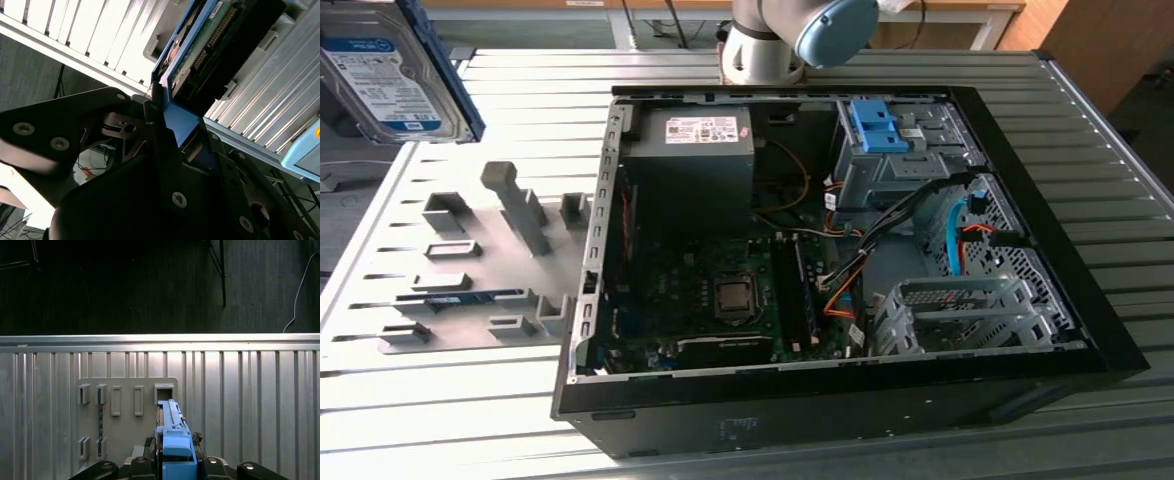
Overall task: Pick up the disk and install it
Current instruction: 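Pick up the disk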
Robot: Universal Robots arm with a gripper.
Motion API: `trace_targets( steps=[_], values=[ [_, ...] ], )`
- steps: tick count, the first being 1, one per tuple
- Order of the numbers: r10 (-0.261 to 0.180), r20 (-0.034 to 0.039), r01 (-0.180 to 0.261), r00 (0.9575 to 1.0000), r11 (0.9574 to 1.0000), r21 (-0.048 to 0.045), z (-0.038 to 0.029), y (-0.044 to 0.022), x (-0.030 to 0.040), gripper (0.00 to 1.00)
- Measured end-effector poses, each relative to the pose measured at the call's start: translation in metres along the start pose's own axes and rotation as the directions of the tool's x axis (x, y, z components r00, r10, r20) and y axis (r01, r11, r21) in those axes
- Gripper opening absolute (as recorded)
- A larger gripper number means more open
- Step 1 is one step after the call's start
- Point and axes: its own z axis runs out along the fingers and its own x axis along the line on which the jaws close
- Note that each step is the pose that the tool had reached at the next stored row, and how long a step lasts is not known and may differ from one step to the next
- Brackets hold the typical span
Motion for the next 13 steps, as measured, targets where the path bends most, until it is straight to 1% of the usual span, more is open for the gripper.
trace_targets(
  steps=[7, 13],
  values=[
    [0.0, 0.0, 0.0, 1.0, 1.0, 0.0005, -0.0117, -0.0001, -0.0001, 0.37],
    [0.0, 0.0001, 0.0, 1.0, 1.0, 0.0011, -0.0247, -0.0001, -0.0001, 0.37]
  ],
)
